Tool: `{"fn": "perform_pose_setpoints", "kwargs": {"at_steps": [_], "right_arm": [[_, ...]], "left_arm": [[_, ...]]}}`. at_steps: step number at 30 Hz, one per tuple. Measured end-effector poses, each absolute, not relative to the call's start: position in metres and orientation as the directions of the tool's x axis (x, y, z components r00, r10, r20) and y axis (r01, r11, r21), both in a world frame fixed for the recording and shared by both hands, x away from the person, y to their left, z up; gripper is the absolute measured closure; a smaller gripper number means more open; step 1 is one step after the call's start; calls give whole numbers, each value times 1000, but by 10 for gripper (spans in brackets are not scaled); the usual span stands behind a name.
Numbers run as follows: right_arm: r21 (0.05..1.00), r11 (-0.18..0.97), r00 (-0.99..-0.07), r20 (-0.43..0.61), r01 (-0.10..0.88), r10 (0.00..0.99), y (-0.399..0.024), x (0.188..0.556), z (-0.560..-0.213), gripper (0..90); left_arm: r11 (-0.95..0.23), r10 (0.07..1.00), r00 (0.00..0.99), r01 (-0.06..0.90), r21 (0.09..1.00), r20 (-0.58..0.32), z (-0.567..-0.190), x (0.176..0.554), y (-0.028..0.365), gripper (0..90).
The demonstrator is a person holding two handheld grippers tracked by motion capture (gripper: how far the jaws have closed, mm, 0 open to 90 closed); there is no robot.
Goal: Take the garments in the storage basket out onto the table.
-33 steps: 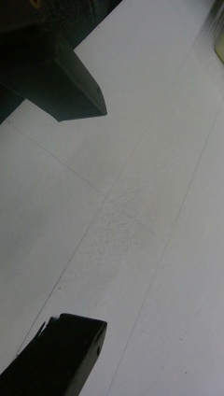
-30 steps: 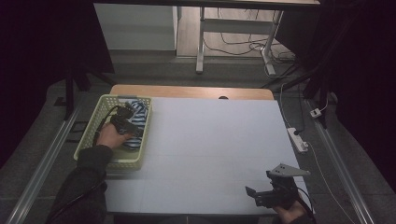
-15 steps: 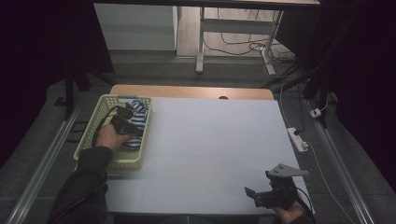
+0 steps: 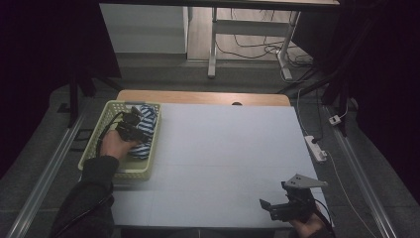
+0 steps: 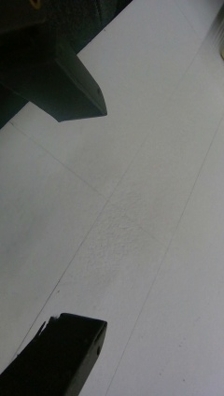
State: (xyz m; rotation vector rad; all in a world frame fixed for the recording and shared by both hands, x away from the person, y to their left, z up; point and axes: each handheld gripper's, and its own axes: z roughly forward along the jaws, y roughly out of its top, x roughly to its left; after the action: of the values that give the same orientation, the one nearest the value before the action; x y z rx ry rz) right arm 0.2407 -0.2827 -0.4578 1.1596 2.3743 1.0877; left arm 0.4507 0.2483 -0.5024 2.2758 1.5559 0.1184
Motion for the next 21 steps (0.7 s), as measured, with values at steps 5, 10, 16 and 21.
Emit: {"fn": "perform_pose_setpoints", "kwargs": {"at_steps": [5, 10, 16, 21], "right_arm": [[736, 394, -640, 69, 551, 765, -283, 240, -458, 3], [737, 395, -642, 68, 548, 764, -283, 240, -458, 3], [736, 397, -643, 68, 548, 763, -283, 240, -457, 3], [735, 399, -643, 66, 548, 763, -283, 240, -457, 3]], "left_arm": [[-342, 904, 416, 838, 426, -93, -489, 444, 248, 621], [-314, 899, 425, 791, 525, -103, -468, 436, 255, 620], [-274, 893, 432, 742, 611, -124, -449, 427, 265, 616], [-248, 886, 441, 713, 656, -144, -438, 422, 273, 611]]}}
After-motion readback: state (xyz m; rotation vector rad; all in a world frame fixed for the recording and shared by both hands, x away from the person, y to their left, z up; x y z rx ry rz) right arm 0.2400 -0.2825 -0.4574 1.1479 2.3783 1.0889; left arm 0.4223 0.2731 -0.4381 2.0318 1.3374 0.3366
